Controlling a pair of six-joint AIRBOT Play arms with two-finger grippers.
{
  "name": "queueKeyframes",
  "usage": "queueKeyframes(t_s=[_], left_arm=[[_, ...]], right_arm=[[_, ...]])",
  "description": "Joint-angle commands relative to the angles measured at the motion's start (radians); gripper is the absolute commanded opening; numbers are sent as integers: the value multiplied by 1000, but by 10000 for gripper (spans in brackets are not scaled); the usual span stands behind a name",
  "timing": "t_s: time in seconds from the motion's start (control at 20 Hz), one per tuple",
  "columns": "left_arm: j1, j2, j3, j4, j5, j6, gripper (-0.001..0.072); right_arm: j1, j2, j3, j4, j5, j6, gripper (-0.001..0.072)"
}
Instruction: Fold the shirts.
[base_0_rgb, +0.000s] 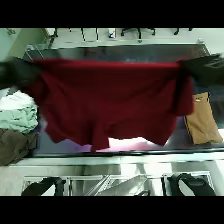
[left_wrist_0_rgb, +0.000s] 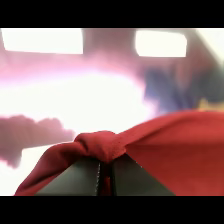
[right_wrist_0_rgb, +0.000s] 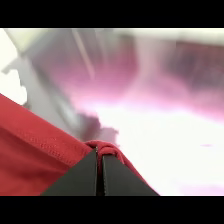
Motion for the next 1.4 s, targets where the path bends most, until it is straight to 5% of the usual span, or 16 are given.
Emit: queueKeyframes(t_s=[0.0, 0.2, 0.4, 0.45, 0.5, 0.55, 0.65, 0.7, 0.95, 1.2, 1.35], left_arm=[[-81, -209, -148, -2, 45, 49, 14], [-93, -470, -352, -7, -96, 118, 14], [-47, -662, -300, -18, -179, 124, 15], [-35, -690, -257, -18, -155, 124, 135], [-24, -711, -205, -18, -117, 122, 505], [-12, -720, -159, -18, -76, 102, 705], [17, -716, -65, -18, 29, 76, 704], [31, -708, -14, -18, 99, 62, 704], [86, -512, -68, -14, 239, 26, 703], [-10, -221, -610, -42, 35, 0, 703], [-119, -164, -874, -197, -218, 0, 703]], right_arm=[[28, -190, -114, 9, -24, 3, 23], [88, -453, -293, 10, 97, 3, 23], [101, -671, -304, 103, 194, 0, 23], [101, -692, -303, 109, 219, 0, 22], [98, -700, -301, 110, 226, 0, 25], [92, -698, -296, 109, 219, 0, 63], [63, -680, -267, 106, 158, 1, 434], [39, -660, -247, 105, 113, 2, 476], [-134, -494, -222, 40, -35, -16, 475], [-238, -447, -284, -29, -74, -21, 475], [-237, -451, -352, -29, -47, -40, 475]])
